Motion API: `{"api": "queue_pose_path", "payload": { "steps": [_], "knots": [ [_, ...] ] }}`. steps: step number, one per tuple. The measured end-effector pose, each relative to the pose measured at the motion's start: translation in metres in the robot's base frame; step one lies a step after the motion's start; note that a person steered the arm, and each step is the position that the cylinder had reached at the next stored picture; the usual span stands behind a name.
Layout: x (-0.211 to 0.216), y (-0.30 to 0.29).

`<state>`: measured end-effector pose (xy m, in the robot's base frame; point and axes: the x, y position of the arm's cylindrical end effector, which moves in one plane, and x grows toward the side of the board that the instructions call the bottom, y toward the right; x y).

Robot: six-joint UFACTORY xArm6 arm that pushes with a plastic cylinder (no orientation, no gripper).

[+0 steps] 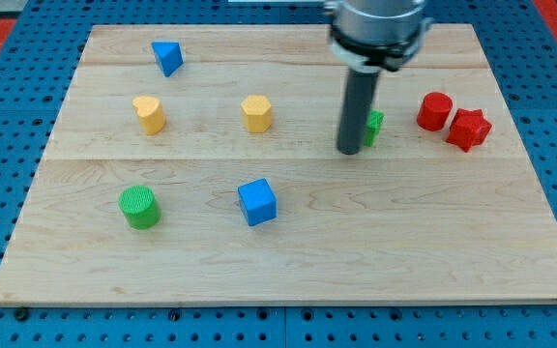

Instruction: Move the green circle up and right a bit

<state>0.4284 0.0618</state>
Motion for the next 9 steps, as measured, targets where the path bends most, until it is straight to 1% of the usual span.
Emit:
{"api": "queue_pose_path", "payload": {
  "steps": [1, 2, 3, 4, 5, 6, 7, 8, 9],
  "knots": [
    [-0.029, -0.007],
    [-0.032, 0.067],
    [-0.032, 0.091],
    [0.022, 0.069],
    [0.093, 0.047],
    [0.141, -0.022],
    [0.149, -0.143],
    [0.107, -0.207],
    [0.067, -0.208]
  ]
}}
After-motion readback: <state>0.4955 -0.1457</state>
